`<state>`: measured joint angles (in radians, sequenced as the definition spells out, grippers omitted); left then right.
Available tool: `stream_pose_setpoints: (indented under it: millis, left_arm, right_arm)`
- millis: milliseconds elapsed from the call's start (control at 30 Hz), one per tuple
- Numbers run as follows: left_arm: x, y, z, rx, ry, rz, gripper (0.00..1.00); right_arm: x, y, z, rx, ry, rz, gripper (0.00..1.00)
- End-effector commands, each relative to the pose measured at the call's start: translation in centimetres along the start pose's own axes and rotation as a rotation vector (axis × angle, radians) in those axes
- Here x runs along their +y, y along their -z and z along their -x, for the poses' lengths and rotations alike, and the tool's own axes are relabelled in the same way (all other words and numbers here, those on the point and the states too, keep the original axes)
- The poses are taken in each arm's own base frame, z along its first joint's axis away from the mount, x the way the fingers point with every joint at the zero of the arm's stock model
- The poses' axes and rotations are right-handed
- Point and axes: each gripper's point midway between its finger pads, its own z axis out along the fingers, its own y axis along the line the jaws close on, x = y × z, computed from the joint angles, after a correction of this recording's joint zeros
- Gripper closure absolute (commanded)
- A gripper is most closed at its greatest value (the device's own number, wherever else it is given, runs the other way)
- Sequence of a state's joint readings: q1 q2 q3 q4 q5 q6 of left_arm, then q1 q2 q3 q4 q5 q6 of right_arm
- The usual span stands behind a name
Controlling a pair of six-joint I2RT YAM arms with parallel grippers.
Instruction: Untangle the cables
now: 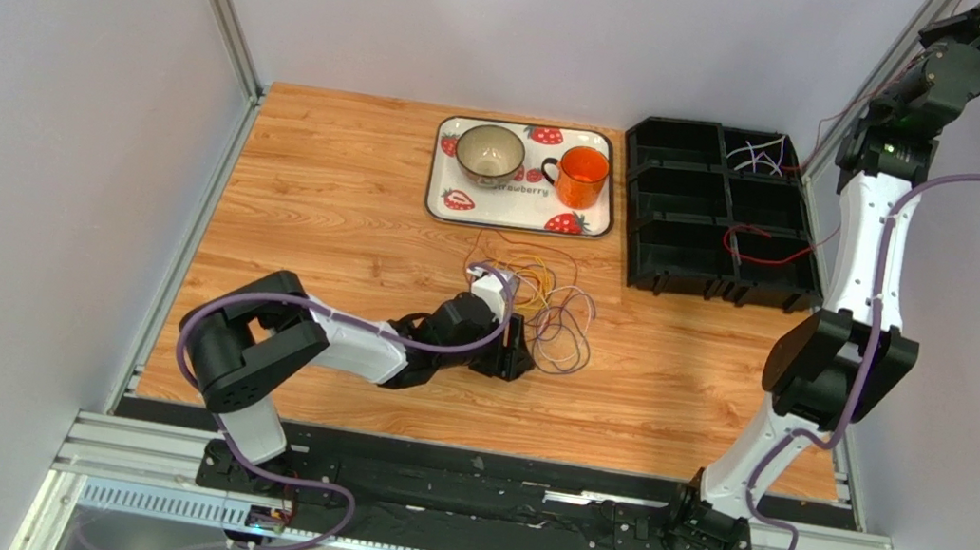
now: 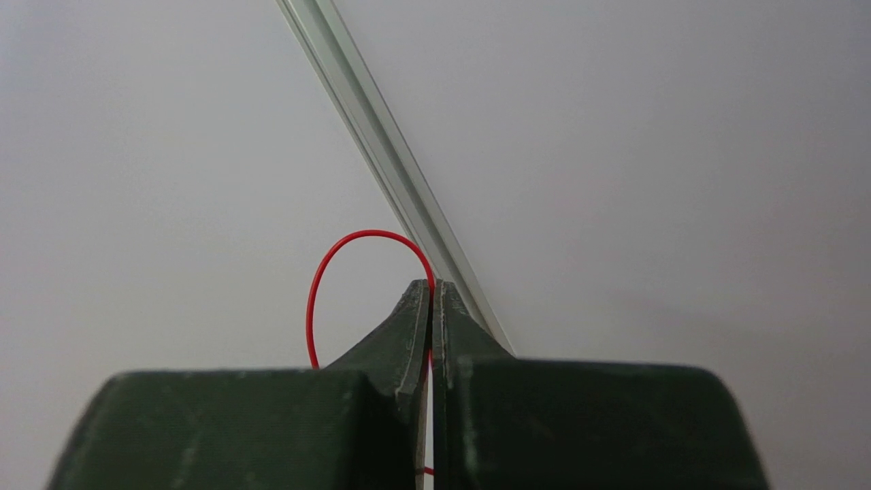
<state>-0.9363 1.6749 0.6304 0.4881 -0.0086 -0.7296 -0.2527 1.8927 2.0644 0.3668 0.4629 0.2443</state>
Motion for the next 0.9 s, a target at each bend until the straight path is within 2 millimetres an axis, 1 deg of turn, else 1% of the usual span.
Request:
stream_pose_setpoints:
  millis: [0,100,200,267,367,400,433,467,500,533,600,633,667,700,733,767,800,867]
  left_arm:
    - [-0.3,-0.7,0.1,0.016,-0.033,0.005,0.35]
    - [-0.3,-0.8,0.1,0.017,-0.038,0.006,0.35]
    - [-0.3,-0.9,0.1,0.019,-0.044,0.006,0.36]
    - [-0.4,-1.0,0.3,0.018,-0.048,0.005,0.36]
    - [-0.4,-1.0,0.3,0.019,-0.050,0.006,0.36]
    - [-0.5,-1.0,0.4,0.017,-0.050,0.006,0.36]
    - [-0.5,-0.9,0.4,0.016,-0.050,0.005,0.36]
    - [-0.5,-0.9,0.4,0.016,-0.050,0.005,0.36]
    - [-0.4,-0.8,0.3,0.019,-0.050,0.006,0.37]
    - [-0.5,-0.7,0.4,0.014,-0.048,0.003,0.37]
    - [-0.3,-0.5,0.2,0.012,-0.045,0.002,0.37]
    - [-0.5,-0.4,0.4,0.005,-0.044,-0.005,0.37]
    - [-0.5,-0.3,0.5,0.001,-0.042,-0.006,0.37]
    - [-0.4,-0.2,0.3,0.004,-0.044,-0.004,0.37]
    - [-0.4,-0.2,0.4,0.003,-0.044,-0.005,0.37]
    - [-0.5,-0.2,0.5,0.000,-0.044,-0.007,0.37]
    - [-0.5,-0.2,0.4,0.001,-0.044,-0.006,0.37]
    - [-0.6,-0.1,0.5,-0.005,-0.044,-0.011,0.37]
  right_arm:
    - [2.5,-0.8,3.6,-0.075,-0.122,0.066,1.00]
    - [3.0,-1.1,4.1,-0.091,-0.157,0.078,1.00]
    - [3.1,-0.9,4.5,-0.087,-0.164,0.080,1.00]
    - [2.8,-0.6,4.6,-0.083,-0.161,0.069,1.00]
    - [1.8,0.5,4.6,-0.074,-0.145,0.043,1.00]
    - [1.4,0.9,4.6,-0.077,-0.145,0.034,1.00]
    - [0.2,1.8,3.8,-0.062,-0.140,0.000,1.00]
    - [-0.5,2.0,4.3,-0.080,-0.157,-0.009,1.00]
    - [-1.2,2.3,4.3,-0.077,-0.168,-0.019,1.00]
    - [-2.6,2.5,3.9,-0.065,-0.203,-0.039,1.00]
    - [-4.2,2.6,3.9,-0.048,-0.232,-0.067,1.00]
    - [-5.0,2.6,4.6,-0.050,-0.258,-0.074,1.00]
    - [-5.4,2.7,4.5,-0.036,-0.248,-0.083,1.00]
    - [-5.6,2.7,4.9,-0.039,-0.235,-0.084,1.00]
    - [-5.9,2.8,5.6,-0.047,-0.204,-0.085,1.00]
    - [-6.0,3.1,6.4,-0.061,-0.197,-0.088,1.00]
    - [-6.2,3.3,6.8,-0.071,-0.196,-0.093,1.00]
    - [-7.2,3.5,7.1,-0.076,-0.208,-0.113,1.00]
